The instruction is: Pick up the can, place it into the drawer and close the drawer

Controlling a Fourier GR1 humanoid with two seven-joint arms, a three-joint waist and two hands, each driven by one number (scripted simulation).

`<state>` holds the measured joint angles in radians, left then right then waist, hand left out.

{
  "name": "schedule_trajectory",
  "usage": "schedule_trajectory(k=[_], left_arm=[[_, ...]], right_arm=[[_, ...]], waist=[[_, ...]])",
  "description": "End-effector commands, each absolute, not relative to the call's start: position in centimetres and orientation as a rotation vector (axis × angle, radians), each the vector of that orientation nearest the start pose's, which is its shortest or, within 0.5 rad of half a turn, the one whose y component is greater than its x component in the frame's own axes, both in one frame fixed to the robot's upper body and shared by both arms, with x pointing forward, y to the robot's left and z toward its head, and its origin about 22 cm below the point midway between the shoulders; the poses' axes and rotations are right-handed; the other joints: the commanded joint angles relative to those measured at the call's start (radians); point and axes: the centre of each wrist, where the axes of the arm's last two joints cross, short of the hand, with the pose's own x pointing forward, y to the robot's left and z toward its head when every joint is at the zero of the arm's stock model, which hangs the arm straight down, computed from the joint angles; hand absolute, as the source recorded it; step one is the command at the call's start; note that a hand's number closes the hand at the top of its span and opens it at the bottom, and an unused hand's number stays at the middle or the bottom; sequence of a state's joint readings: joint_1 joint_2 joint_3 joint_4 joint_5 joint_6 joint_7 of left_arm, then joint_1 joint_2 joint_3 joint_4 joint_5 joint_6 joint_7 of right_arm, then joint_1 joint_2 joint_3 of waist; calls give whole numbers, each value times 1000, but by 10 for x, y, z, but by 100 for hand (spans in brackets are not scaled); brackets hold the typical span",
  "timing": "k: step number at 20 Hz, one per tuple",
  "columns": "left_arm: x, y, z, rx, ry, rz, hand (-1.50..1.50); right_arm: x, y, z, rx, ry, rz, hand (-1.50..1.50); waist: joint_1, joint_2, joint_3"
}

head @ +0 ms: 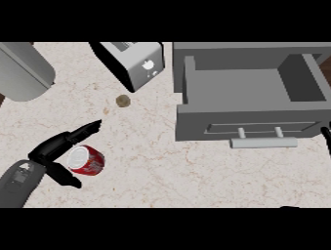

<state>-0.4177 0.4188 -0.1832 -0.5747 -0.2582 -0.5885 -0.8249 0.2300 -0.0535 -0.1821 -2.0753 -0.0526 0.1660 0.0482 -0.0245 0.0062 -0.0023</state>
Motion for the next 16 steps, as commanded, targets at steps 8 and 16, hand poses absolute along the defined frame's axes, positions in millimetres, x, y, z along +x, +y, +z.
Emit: schedule_trajectory(k=[8, 16], left_arm=[[305, 335, -85, -620, -1453, -799, -150], [306, 313, -96, -643, -1444, -800, -150]], right_arm=[[155, -294, 81, -155, -1812, 10, -150], [151, -308, 89, -152, -1812, 20, -150]], waist=[[5, -4, 1], [7, -4, 1]])
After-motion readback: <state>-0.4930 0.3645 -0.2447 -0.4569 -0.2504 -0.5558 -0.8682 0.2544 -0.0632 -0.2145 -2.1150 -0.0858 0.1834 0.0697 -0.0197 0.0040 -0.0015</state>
